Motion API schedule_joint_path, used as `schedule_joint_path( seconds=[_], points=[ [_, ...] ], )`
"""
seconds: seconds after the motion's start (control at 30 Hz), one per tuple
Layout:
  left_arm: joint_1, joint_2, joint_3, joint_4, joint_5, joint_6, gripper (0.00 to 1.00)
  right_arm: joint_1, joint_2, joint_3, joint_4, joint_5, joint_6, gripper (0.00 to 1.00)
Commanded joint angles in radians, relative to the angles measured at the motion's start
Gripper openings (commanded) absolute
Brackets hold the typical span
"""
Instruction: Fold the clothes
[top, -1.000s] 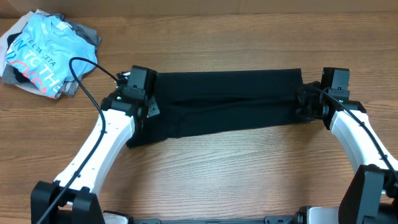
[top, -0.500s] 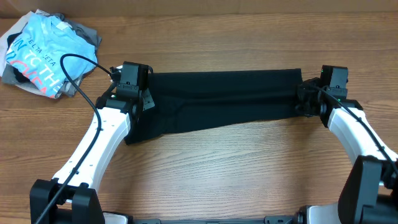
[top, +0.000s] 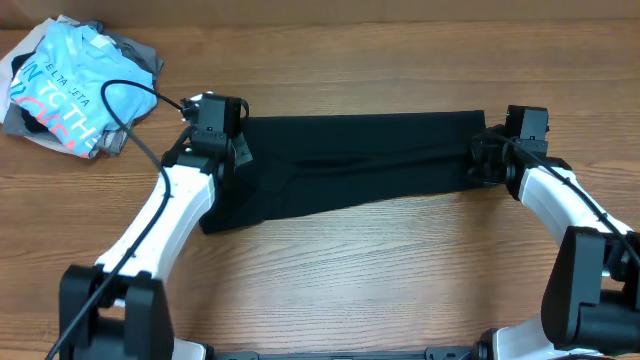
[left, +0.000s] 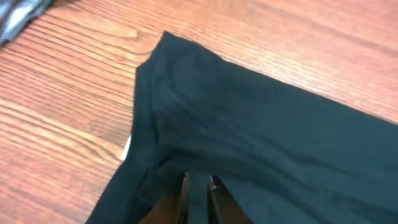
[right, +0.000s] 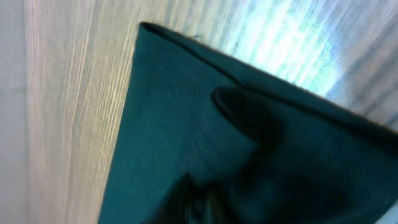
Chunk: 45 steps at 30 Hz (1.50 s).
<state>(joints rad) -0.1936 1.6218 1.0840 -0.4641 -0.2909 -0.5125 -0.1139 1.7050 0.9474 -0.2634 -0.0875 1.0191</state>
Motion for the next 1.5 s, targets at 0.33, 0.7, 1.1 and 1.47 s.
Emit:
schedule_joint_path(
  seconds=[0.33, 0.7, 1.1, 1.47],
  points=[
    [0.01, 0.026, 0.136, -0.154, 0.039, 0.046, 0.87, -0.019, 0.005, 0.241, -0.237, 0.009, -0.284, 1.0],
    [0.01, 0.034, 0.232, -0.351, 0.253, 0.045, 0.73, -0.014, 0.014, 0.46, -0.518, -0.097, -0.489, 0.59],
    [0.01, 0.238, 0.211, -0.349, 0.37, 0.01, 0.04, 0.011, 0.172, 0.428, -0.538, -0.105, -0.489, 0.04],
    [0.034, 0.391, 0.211, -0.374, 0.357, 0.003, 0.04, 0.011, 0.348, 0.428, -0.528, -0.1, -0.476, 0.04]
  ],
)
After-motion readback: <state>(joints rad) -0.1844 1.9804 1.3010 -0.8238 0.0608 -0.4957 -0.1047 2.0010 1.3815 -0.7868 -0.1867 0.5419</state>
